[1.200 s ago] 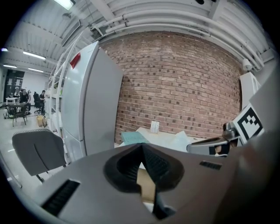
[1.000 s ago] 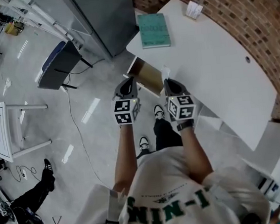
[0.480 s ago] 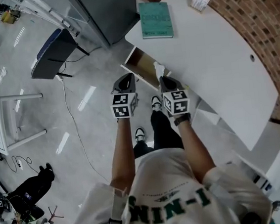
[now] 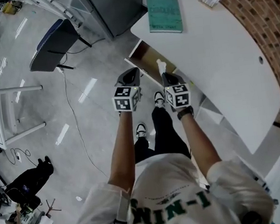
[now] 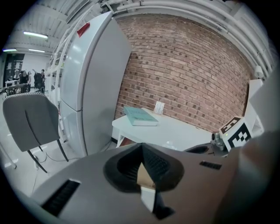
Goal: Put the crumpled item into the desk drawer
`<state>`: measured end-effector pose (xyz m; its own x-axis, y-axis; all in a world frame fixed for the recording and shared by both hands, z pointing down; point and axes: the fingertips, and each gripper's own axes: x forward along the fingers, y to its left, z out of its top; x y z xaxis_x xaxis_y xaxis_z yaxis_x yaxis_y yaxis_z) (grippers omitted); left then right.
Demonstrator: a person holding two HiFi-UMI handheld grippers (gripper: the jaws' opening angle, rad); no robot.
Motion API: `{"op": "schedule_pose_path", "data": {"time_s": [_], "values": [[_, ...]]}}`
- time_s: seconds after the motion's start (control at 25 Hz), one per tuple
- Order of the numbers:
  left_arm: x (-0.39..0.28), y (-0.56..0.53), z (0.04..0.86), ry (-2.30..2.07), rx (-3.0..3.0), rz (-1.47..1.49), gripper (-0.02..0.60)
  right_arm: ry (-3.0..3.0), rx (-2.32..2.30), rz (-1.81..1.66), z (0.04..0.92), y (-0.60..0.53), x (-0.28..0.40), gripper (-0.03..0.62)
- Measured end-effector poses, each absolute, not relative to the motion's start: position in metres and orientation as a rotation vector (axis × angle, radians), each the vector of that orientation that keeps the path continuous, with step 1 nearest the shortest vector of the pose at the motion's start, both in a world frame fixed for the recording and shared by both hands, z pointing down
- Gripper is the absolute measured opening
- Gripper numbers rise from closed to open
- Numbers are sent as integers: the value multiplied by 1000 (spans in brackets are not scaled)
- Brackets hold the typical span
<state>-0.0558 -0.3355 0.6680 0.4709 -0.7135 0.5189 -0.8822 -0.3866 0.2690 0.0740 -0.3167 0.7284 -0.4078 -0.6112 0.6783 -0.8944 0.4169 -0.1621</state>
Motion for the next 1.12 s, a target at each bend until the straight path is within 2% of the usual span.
{"op": "schedule_pose_path", "data": {"time_s": [0.72, 1.12], "values": [[-58, -358, 733, -1254, 2230, 422, -3, -2070, 1231, 721, 814, -347, 57, 2], [-52, -369, 783, -1225, 2241, 427, -3, -1997, 1212, 758, 881, -356, 71, 3]]}}
